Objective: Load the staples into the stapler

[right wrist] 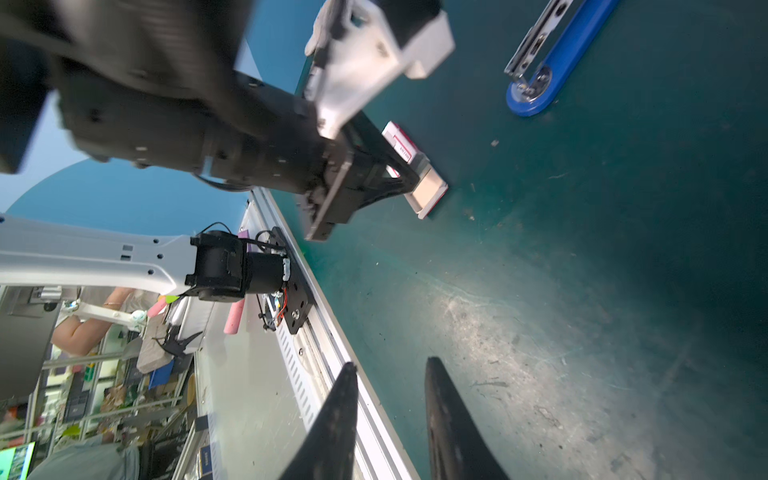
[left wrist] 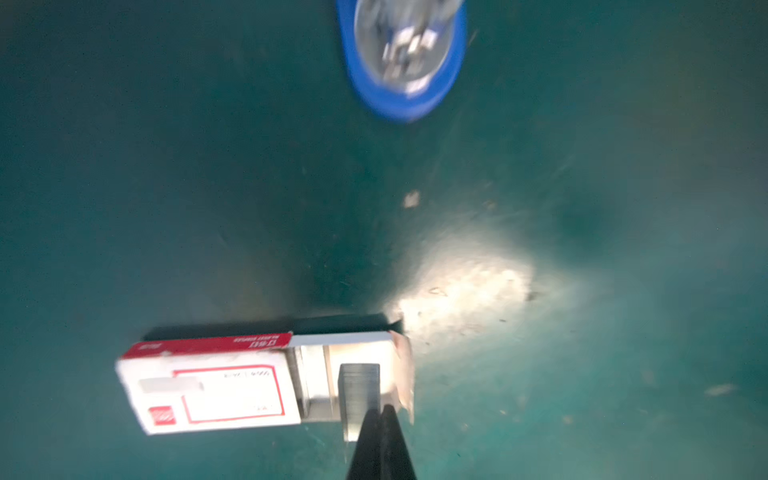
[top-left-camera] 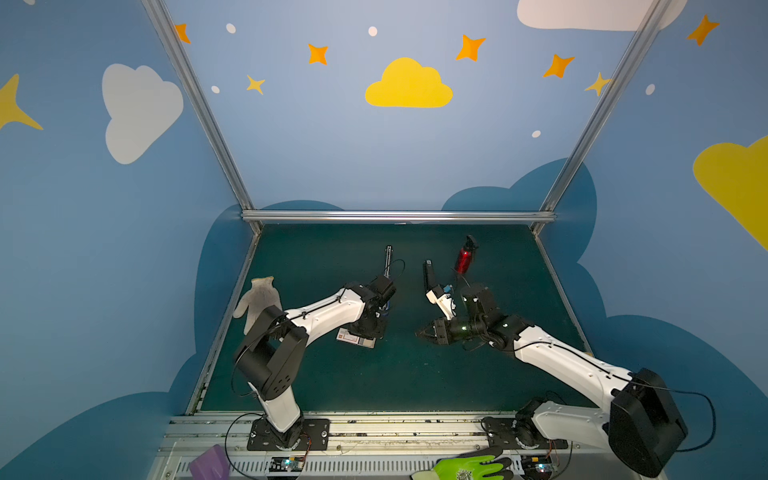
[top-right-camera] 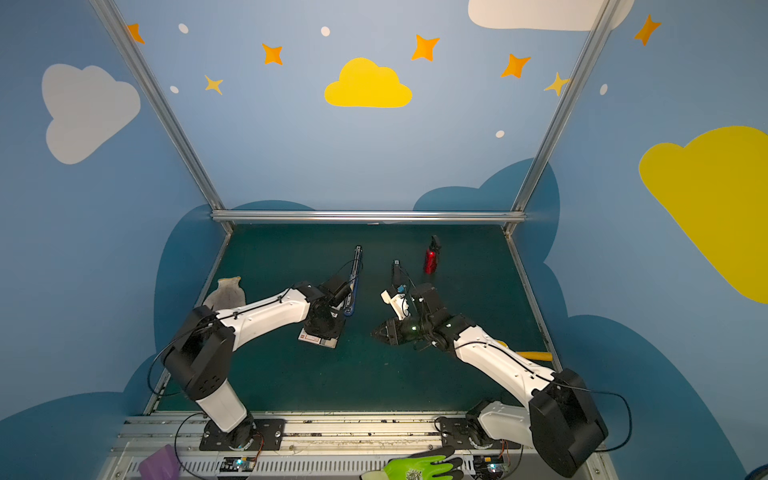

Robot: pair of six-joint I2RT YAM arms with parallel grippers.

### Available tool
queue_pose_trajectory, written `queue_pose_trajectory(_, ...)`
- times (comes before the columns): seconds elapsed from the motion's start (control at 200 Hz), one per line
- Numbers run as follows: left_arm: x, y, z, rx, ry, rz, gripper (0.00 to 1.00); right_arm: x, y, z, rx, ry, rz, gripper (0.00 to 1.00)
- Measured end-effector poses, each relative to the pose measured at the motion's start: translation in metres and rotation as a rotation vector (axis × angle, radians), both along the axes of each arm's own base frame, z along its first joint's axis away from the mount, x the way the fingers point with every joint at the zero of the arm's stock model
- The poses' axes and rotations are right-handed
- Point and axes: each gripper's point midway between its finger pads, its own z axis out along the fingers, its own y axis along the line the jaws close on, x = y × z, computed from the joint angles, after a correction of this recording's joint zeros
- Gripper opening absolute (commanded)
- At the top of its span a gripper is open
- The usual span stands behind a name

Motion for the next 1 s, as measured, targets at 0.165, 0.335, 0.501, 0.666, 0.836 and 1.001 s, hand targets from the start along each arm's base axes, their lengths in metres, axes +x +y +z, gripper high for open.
queue_pose_trajectory(0.165, 0.007, -0.007, 0.037, -0.077, -0.087, -0.007, 0.04, 0.01, -0.009, 0.01, 0.014, -0.026, -0.05, 0.3)
queue_pose_trajectory(0.335, 0.006, -0.022, 0.074, -0.232, -0.153, -0.028, 0.04, 0.024, -0.023, 0.015, 0.015, -0.034, -0.126, 0.35)
queue_pose_trajectory(0.501, 0.006, -0.045, 0.124, -0.477, -0.239, -0.071, 0.04, 0.04, -0.038, 0.028, 0.039, -0.054, -0.205, 0.39)
queue_pose_trajectory(0.666, -0.002, -0.064, 0.168, -0.708, -0.308, -0.141, 0.04, 0.054, -0.046, 0.055, 0.127, -0.108, -0.243, 0.38)
queue_pose_trajectory(0.836, -0.021, -0.077, 0.192, -0.905, -0.339, -0.222, 0.04, 0.06, -0.045, 0.089, 0.269, -0.147, -0.211, 0.39)
queue_pose_trajectory(1.001, -0.033, -0.085, 0.209, -1.027, -0.339, -0.262, 0.04, 0.058, -0.036, 0.125, 0.418, -0.161, -0.125, 0.47)
